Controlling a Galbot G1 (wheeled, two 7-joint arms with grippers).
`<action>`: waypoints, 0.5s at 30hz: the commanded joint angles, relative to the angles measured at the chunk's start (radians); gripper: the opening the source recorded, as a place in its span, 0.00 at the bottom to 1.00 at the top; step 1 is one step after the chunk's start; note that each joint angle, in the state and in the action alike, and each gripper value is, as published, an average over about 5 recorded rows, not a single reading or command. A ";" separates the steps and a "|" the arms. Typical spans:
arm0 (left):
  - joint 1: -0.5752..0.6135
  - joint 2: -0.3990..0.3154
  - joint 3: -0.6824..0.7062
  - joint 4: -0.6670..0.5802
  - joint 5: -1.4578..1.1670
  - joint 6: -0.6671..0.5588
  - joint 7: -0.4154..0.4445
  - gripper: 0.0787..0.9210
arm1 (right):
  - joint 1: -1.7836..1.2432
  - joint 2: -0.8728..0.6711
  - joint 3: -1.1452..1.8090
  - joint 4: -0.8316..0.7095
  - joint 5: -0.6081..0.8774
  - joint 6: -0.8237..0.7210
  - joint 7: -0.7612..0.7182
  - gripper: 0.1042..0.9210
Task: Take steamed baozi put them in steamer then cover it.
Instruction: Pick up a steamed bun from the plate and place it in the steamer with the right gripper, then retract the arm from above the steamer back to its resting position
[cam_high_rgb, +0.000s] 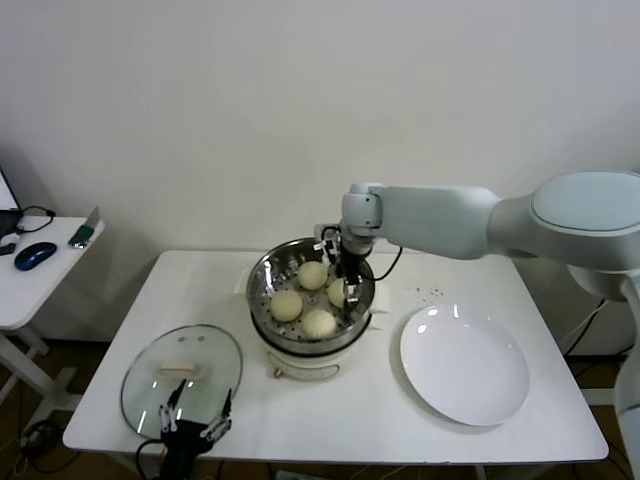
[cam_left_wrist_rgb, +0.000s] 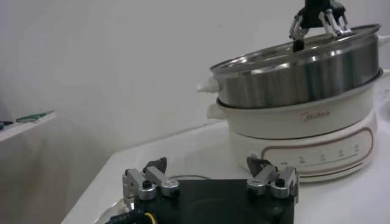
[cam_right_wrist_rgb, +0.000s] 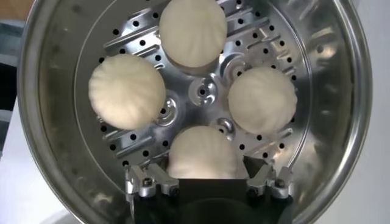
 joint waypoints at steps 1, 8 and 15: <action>-0.002 0.002 -0.002 -0.006 0.005 0.003 0.001 0.88 | 0.014 -0.022 0.024 0.021 -0.012 0.003 -0.021 0.88; -0.003 0.002 -0.005 -0.010 0.011 0.005 0.000 0.88 | 0.096 -0.116 0.088 0.068 0.022 0.023 -0.030 0.88; -0.003 0.002 -0.013 -0.006 0.016 0.004 -0.007 0.88 | 0.105 -0.276 0.197 0.136 0.114 0.174 0.174 0.88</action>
